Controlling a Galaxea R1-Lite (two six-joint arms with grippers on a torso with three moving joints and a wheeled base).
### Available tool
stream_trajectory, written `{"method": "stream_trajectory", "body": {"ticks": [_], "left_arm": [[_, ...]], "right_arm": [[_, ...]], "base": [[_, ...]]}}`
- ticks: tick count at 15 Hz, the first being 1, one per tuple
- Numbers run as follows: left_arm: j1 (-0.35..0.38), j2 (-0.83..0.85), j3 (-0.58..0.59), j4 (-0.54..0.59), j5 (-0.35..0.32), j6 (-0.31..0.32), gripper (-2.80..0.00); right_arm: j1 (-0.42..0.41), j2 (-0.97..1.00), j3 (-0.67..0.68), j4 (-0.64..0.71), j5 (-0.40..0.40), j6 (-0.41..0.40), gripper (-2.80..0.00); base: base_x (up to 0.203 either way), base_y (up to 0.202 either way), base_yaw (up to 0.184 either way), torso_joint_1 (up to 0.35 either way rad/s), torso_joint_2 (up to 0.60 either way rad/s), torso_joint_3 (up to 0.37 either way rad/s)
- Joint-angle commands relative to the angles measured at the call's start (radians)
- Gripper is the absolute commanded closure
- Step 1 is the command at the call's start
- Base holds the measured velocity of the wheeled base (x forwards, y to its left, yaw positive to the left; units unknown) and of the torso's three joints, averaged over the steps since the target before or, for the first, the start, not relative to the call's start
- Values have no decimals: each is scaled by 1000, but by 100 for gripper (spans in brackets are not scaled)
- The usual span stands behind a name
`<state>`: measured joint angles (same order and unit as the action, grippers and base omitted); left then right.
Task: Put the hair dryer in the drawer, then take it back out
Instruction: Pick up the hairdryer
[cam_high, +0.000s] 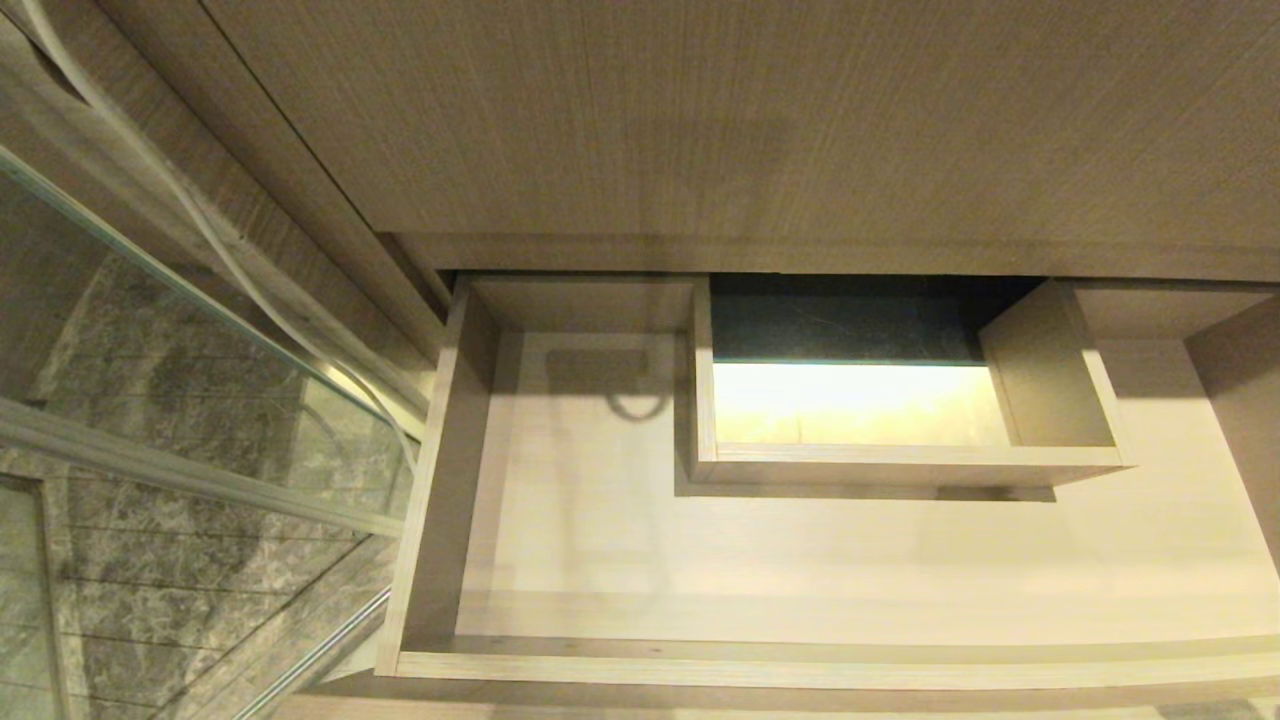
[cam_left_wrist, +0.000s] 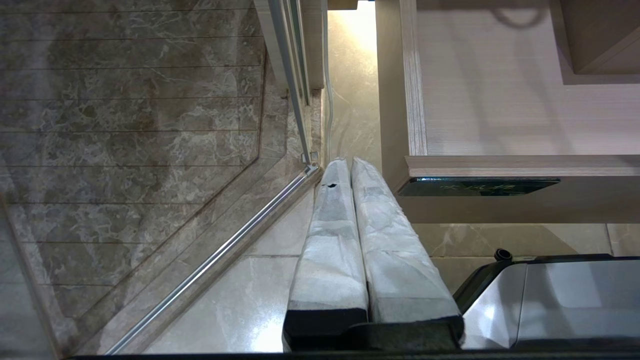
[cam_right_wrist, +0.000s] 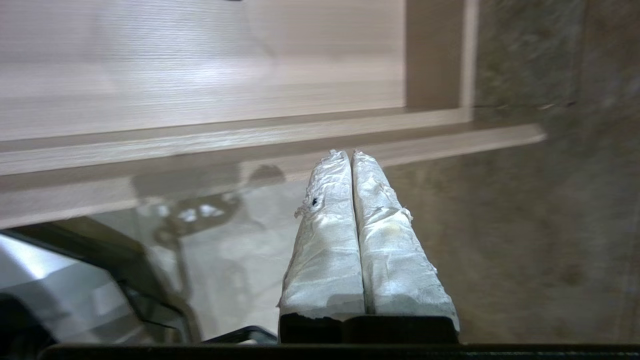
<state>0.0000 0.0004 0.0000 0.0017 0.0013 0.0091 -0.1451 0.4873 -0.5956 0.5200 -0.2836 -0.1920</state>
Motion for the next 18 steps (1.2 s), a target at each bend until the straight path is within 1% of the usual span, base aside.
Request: {"method": "stream_trajectory", "body": {"ticks": [1,2,4,5,6,7,8,11,14,16,18], "left_arm": [[0,0,0,0,0,0,0],[0,0,0,0,0,0,0],[0,0,0,0,0,0,0],[0,0,0,0,0,0,0],[0,0,0,0,0,0,0],[0,0,0,0,0,0,0],[0,0,0,0,0,0,0],[0,0,0,0,0,0,0],[0,0,0,0,0,0,0],[0,0,0,1,0,2,0],[0,0,0,0,0,0,0]], "right_arm": [[36,-142,136,-27,-1,47,0],[43,-169,206,-71,1,62,0],[49,-195,357,-247,27,79,0],[50,-199,422,-323,70,88,0],[51,-203,468,-374,164,97,0],[51,-204,490,-391,244,102,0],[51,-205,519,-403,259,104,0],[50,-208,593,-594,276,104,0],[53,-207,596,-589,270,123,0],[104,-266,597,-582,276,140,0],[128,-355,596,-541,283,175,0]], "base": [[0,0,0,0,0,0],[0,0,0,0,0,0],[0,0,0,0,0,0],[0,0,0,0,0,0],[0,0,0,0,0,0],[0,0,0,0,0,0],[0,0,0,0,0,0],[0,0,0,0,0,0],[0,0,0,0,0,0],[0,0,0,0,0,0],[0,0,0,0,0,0]]}}
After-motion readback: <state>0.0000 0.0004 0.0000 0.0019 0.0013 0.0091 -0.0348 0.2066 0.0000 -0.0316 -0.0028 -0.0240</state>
